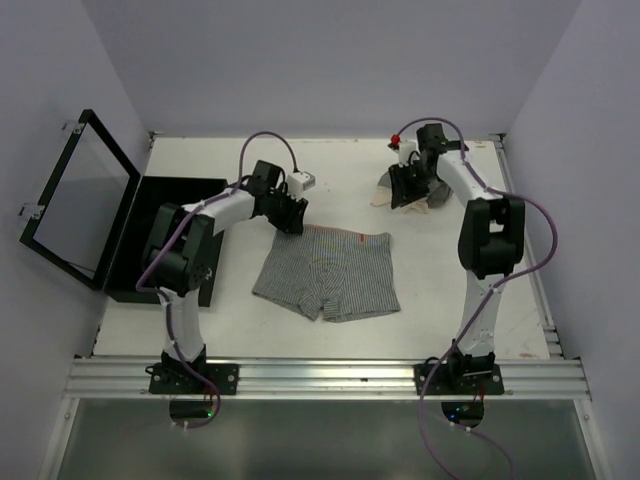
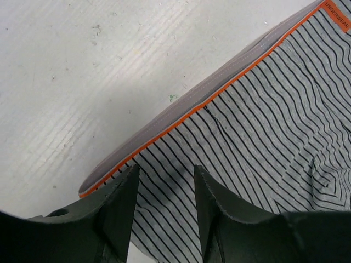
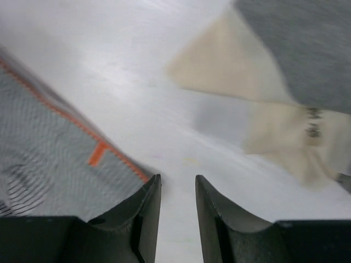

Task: Roll the underwear
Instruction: Flatten the underwear, then fold the underwear

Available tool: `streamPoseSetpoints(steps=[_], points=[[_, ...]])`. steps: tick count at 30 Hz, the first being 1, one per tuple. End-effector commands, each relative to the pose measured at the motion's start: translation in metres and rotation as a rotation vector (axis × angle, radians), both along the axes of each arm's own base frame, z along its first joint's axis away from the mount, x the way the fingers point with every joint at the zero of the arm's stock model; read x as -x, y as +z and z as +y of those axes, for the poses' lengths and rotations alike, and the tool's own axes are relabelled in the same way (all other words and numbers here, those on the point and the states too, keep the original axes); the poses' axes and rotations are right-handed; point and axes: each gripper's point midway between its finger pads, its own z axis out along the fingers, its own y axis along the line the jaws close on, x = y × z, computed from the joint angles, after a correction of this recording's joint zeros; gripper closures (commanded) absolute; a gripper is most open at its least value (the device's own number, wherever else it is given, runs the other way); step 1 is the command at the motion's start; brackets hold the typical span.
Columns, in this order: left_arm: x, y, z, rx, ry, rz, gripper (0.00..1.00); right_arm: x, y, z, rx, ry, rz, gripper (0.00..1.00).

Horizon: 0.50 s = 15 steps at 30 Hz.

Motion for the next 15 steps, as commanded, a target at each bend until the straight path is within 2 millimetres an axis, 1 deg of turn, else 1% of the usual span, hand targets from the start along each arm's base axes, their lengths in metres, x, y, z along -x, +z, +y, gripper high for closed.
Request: streamPoseSetpoints(steps=[1,2,3,4,5,6,7,8,9,11,13,14,15], points=[[-0.008,0.046,0.006,0.007,0.004,-0.141,0.51,0.057,0.059,0.069,-0.165,0.187,-0.047,0.65],[-0.003,0.051,0.008,0.001,-0.008,-0.152,0.51,0.068,0.056,0.077,-0.171,0.211,-0.039,0.66],[0.006,0.058,0.013,-0.006,-0.022,-0.161,0.50,0.079,0.054,0.091,-0.177,0.250,-0.033,0.68],[0.018,0.055,0.016,-0.019,-0.046,-0.136,0.50,0.090,0.042,0.095,-0.174,0.273,-0.007,0.69],[0.025,0.054,0.018,-0.025,-0.055,-0.123,0.50,0.095,0.033,0.098,-0.164,0.285,0.013,0.71],[0.037,0.051,0.022,-0.031,-0.059,-0.102,0.50,0.099,0.026,0.102,-0.163,0.297,0.029,0.76],[0.045,0.047,0.024,-0.030,-0.064,-0.082,0.50,0.102,0.009,0.102,-0.158,0.303,0.065,0.78],[0.050,0.044,0.026,-0.032,-0.067,-0.071,0.50,0.102,0.001,0.100,-0.146,0.301,0.081,0.80],[0.059,0.035,0.028,-0.038,-0.065,-0.045,0.50,0.102,-0.006,0.098,-0.131,0.299,0.089,0.85],[0.068,0.026,0.028,-0.029,-0.070,-0.001,0.51,0.102,-0.024,0.094,-0.106,0.300,0.105,0.87],[0.076,0.012,0.027,-0.024,-0.068,0.051,0.52,0.101,-0.035,0.090,-0.082,0.290,0.108,0.91],[0.079,0.008,0.027,-0.021,-0.069,0.066,0.52,0.108,-0.046,0.087,-0.072,0.284,0.138,0.91],[0.081,0.000,0.027,-0.027,-0.069,0.089,0.52,0.110,-0.049,0.086,-0.071,0.275,0.147,0.94]])
